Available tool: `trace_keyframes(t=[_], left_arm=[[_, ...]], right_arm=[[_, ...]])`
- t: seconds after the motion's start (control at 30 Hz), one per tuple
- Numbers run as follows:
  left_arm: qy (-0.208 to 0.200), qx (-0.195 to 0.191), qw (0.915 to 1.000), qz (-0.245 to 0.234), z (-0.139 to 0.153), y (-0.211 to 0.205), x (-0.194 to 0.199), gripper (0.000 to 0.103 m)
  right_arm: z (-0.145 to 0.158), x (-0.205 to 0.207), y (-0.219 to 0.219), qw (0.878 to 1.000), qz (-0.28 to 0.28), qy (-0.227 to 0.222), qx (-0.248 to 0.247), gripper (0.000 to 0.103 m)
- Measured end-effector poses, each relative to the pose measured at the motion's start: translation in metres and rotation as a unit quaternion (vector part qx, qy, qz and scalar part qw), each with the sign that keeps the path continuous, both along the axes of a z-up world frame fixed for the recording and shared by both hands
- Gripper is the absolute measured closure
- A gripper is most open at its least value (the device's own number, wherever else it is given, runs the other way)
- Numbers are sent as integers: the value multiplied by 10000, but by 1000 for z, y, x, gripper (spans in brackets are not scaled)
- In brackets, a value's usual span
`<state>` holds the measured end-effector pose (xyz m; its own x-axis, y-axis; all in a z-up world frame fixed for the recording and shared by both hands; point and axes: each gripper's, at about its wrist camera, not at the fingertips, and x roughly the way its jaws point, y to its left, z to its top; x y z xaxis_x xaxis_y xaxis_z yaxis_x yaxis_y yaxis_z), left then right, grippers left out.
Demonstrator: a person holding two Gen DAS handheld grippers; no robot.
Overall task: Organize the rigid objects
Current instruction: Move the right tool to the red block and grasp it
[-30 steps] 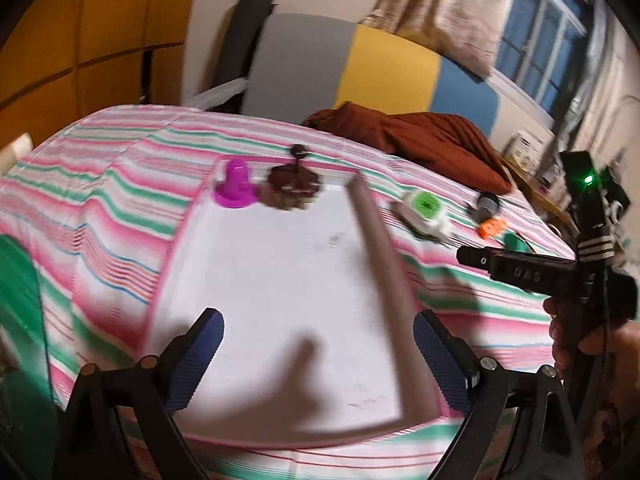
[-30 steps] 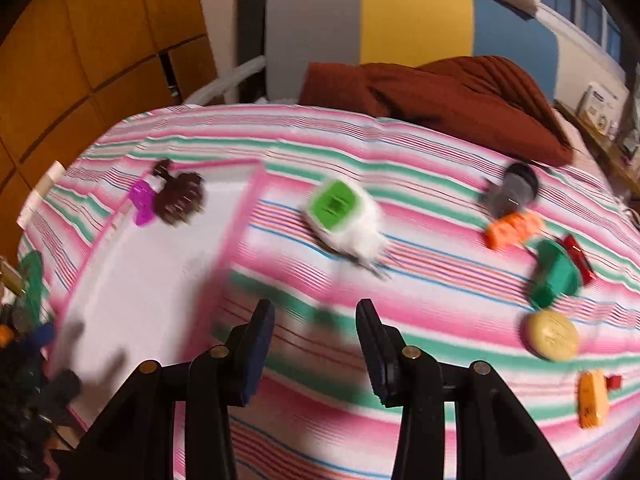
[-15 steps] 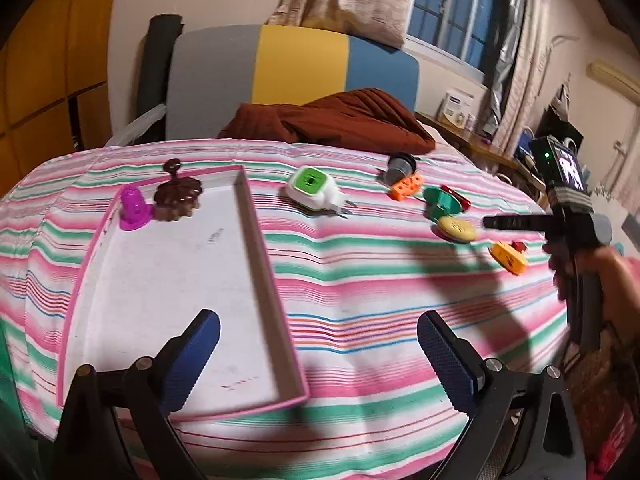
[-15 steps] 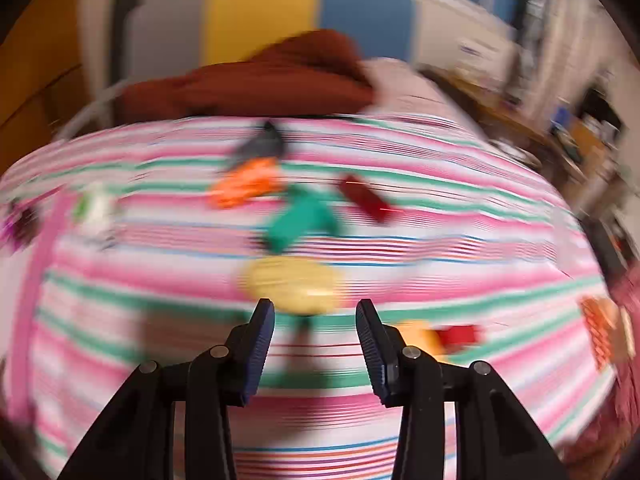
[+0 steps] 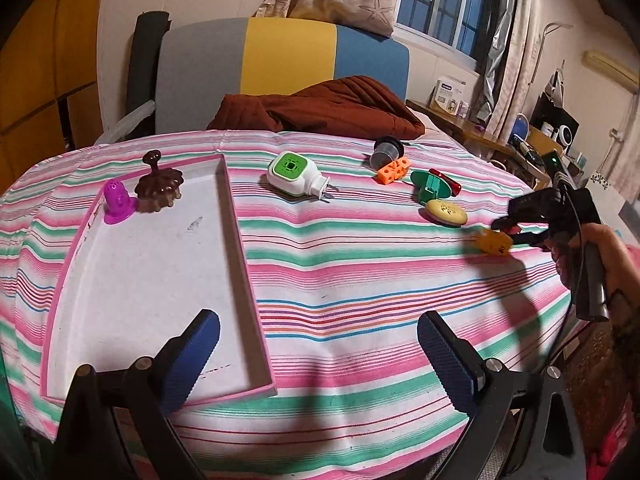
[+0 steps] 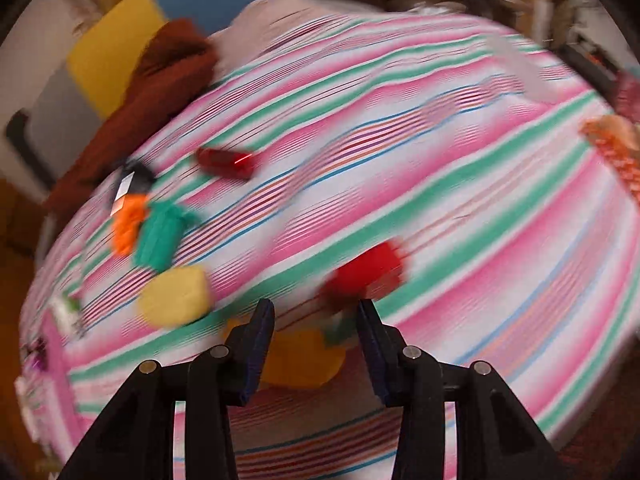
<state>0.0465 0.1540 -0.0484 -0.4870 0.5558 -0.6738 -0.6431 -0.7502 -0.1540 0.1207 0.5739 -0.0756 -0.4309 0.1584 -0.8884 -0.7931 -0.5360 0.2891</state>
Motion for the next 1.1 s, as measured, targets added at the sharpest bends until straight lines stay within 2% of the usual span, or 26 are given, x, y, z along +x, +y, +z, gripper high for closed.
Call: trace_keyframes(t=[0.07, 0.13, 0.2, 0.3, 0.37, 0.47, 0.57, 0.67, 0.83, 0.87, 0.93, 1.1], left_arm=[[5, -20, 10000, 0, 0, 0, 0, 3], [0, -18, 10000, 4, 0, 1, 0, 3], [-5, -36, 10000, 25, -1, 1, 0, 3], [-7, -35, 10000, 37, -2, 0, 0, 3], [-7, -49, 10000, 47, -2, 0, 0, 3], [-10, -56, 10000, 23, -3, 2, 0, 3], [6, -67, 10000, -31, -2, 4, 1, 3], [29, -86, 9999, -77, -3, 7, 3, 3], [23, -111, 9999, -122, -4, 9, 3, 3], [17, -120, 9998, -127, -4, 10, 3, 3], [13, -126, 9998, -140, -4, 12, 3, 3], [51, -177, 9995, -268, -5, 24, 5, 3]], right_arm=[[-2, -11, -11, 9979, 438, 315, -362, 61], [-1, -25, -25, 9900, 984, 664, -765, 61], [5, -31, -36, 9840, 1275, 853, -904, 61], [29, -21, -39, 9834, 1270, 1234, -403, 61], [50, -4, -32, 9883, 750, 1283, 358, 60], [62, 20, -18, 9896, -148, 755, 1216, 52], [53, 29, -4, 9921, -453, 443, 1079, 50], [39, 23, -1, 9962, -313, 200, 791, 35], [16, 11, -7, 9921, -21, -863, 906, 36], [14, 11, -5, 9919, 15, -923, 874, 38], [10, 12, -1, 9926, 90, -904, 802, 55], [10, 1, 1, 9903, 328, -965, 943, 56]])
